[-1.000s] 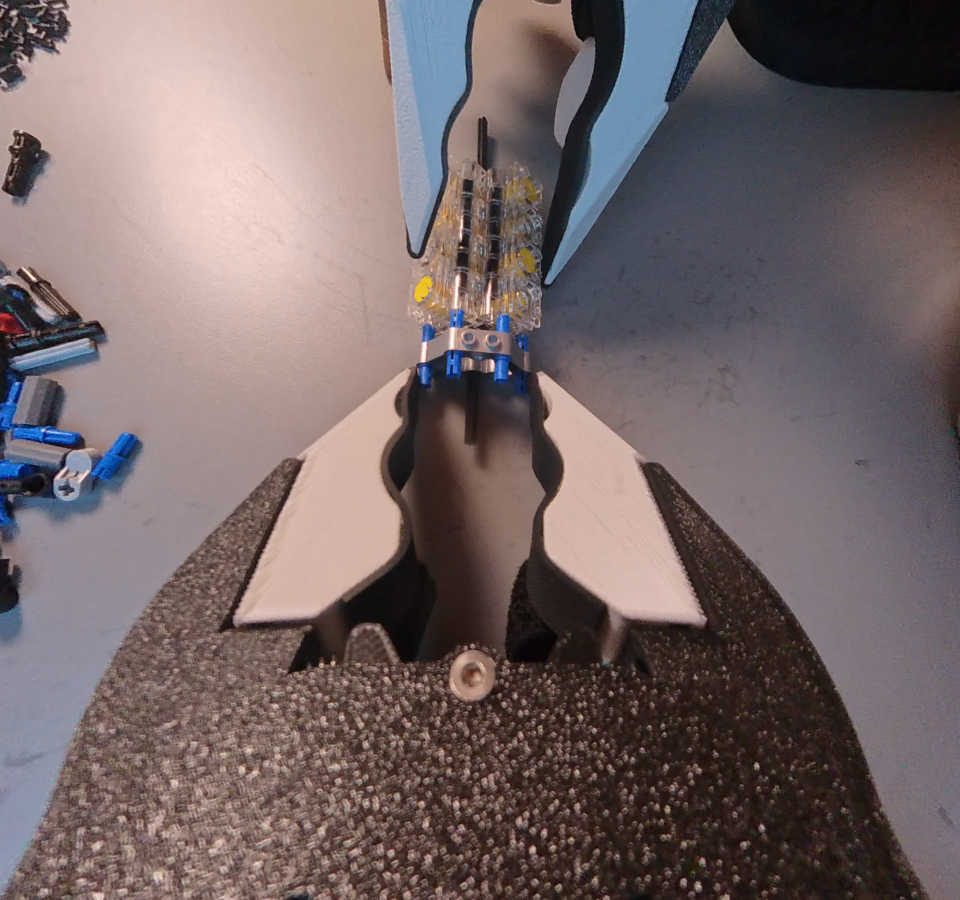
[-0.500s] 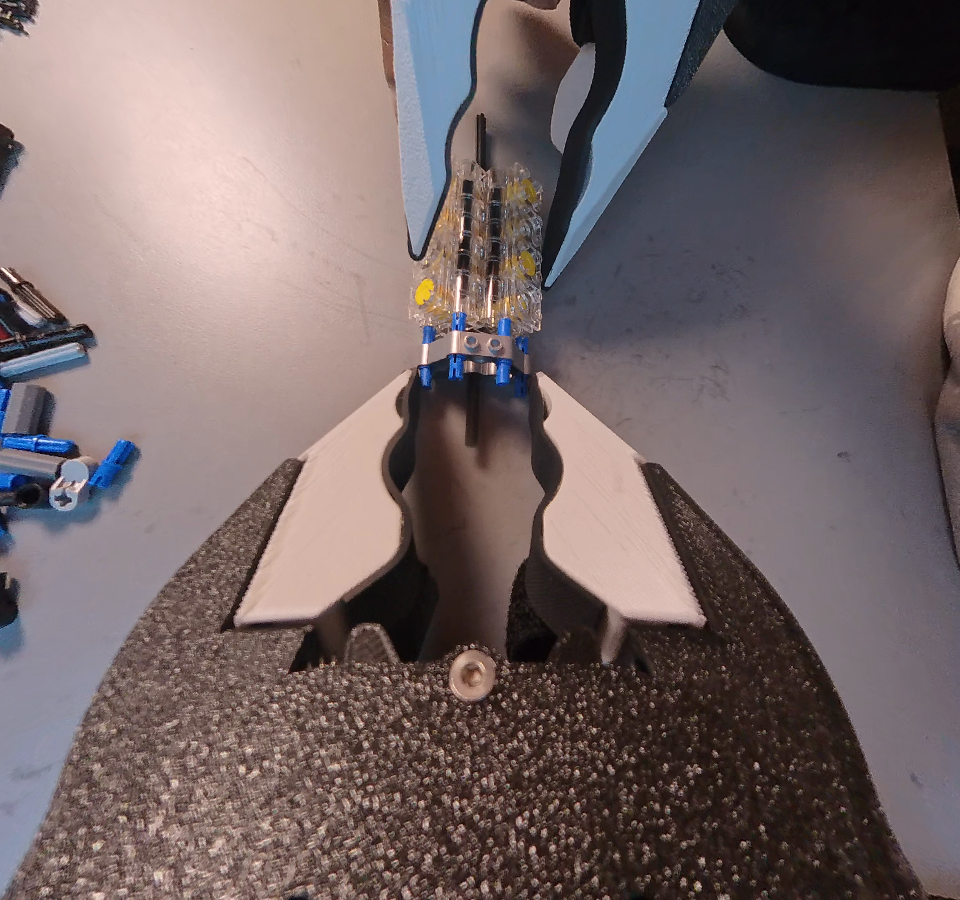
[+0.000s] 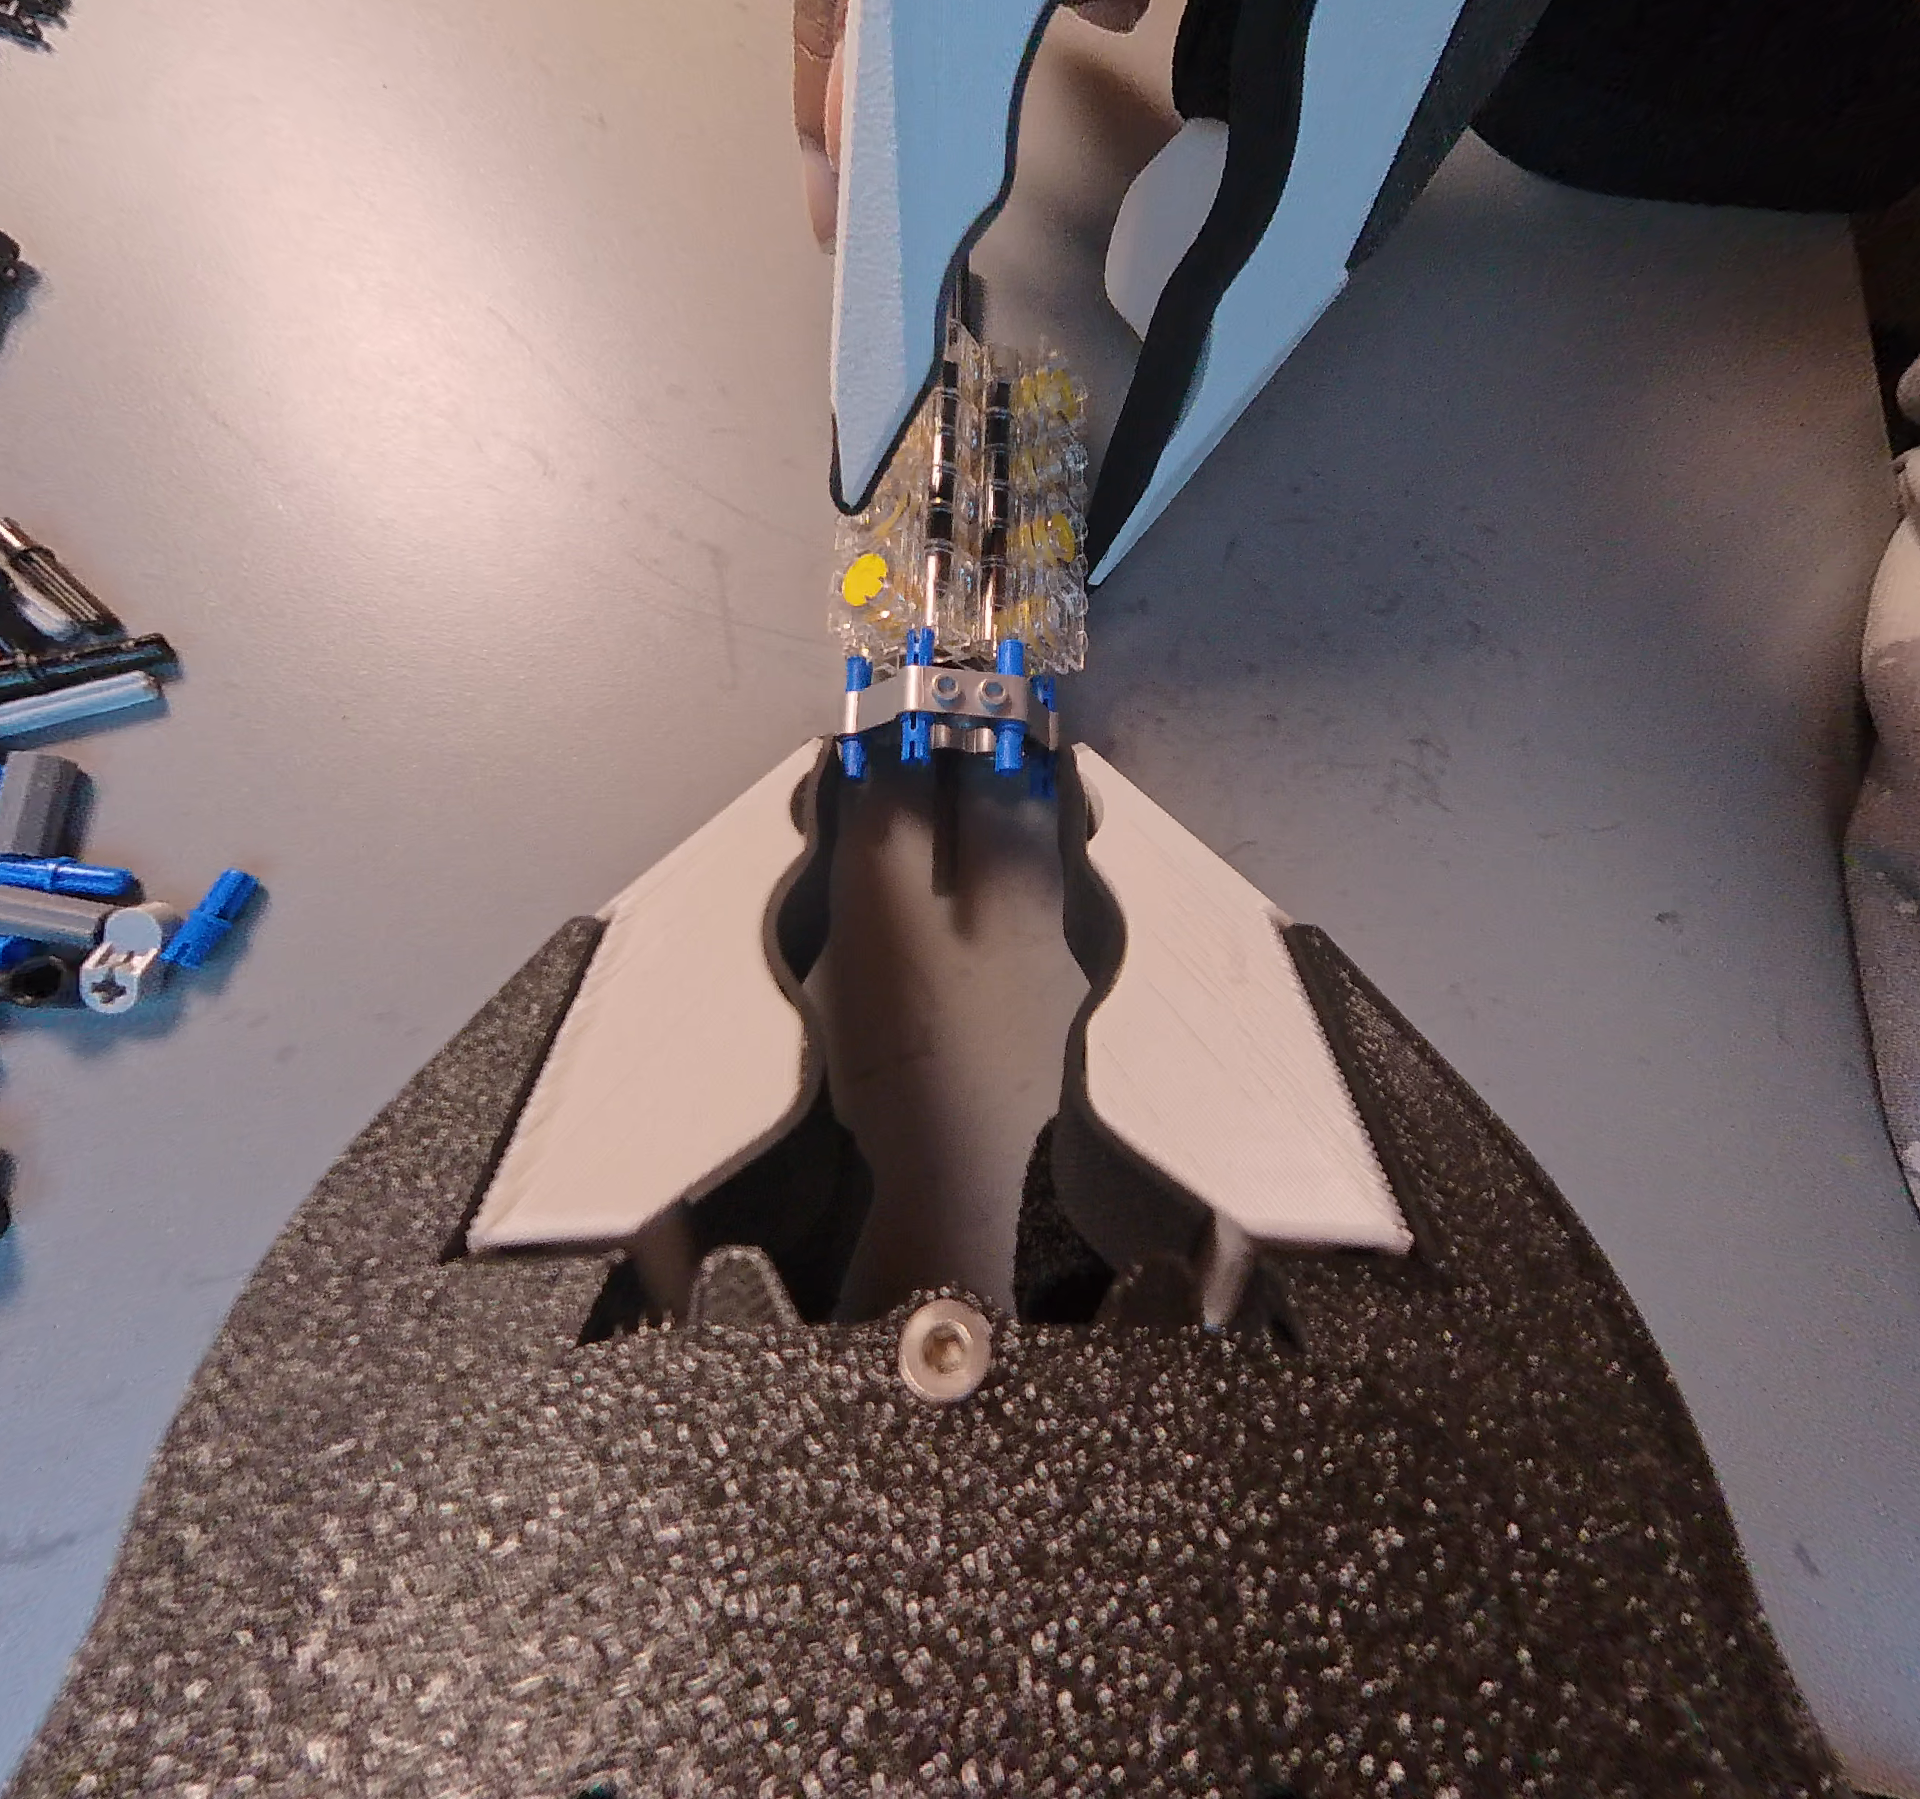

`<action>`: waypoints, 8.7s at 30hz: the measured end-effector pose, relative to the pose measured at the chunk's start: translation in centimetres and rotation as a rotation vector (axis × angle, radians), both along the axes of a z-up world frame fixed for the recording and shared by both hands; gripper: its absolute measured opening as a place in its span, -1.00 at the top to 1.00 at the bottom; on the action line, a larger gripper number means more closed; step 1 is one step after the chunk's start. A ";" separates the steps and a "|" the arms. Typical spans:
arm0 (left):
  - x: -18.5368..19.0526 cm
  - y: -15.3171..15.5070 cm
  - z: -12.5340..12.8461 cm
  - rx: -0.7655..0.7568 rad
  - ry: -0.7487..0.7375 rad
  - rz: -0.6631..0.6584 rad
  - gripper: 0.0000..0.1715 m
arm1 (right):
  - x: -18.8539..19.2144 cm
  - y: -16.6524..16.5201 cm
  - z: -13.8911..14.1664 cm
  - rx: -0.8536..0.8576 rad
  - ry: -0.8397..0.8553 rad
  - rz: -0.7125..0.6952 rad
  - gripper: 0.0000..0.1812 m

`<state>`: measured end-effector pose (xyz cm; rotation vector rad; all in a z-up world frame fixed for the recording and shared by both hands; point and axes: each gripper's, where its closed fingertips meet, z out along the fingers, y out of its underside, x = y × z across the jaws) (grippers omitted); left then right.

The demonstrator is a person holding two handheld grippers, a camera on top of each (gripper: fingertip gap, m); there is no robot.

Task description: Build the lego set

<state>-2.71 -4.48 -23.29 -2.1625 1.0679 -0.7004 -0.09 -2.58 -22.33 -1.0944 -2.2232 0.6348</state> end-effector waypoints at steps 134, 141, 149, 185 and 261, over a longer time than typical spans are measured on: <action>1.0 0.0 1.2 0.016 -0.012 -0.027 0.71 | 0.1 -0.4 -0.9 -0.237 -0.077 -0.011 0.45; -0.6 0.0 2.5 0.045 -0.051 -0.003 0.62 | 0.2 0.1 -0.9 -0.233 -0.070 -0.023 0.45; -0.2 -0.3 0.5 -0.003 0.013 -0.029 0.58 | 0.0 -0.2 -0.9 -0.228 -0.068 -0.011 0.45; 1.2 -0.4 0.3 -0.080 -0.052 -0.059 0.55 | 0.1 -0.2 -1.0 -0.228 -0.078 -0.003 0.45; 0.6 -0.7 0.4 -0.191 -0.106 0.153 0.62 | 0.3 -0.3 -0.7 -0.166 0.014 -0.011 0.45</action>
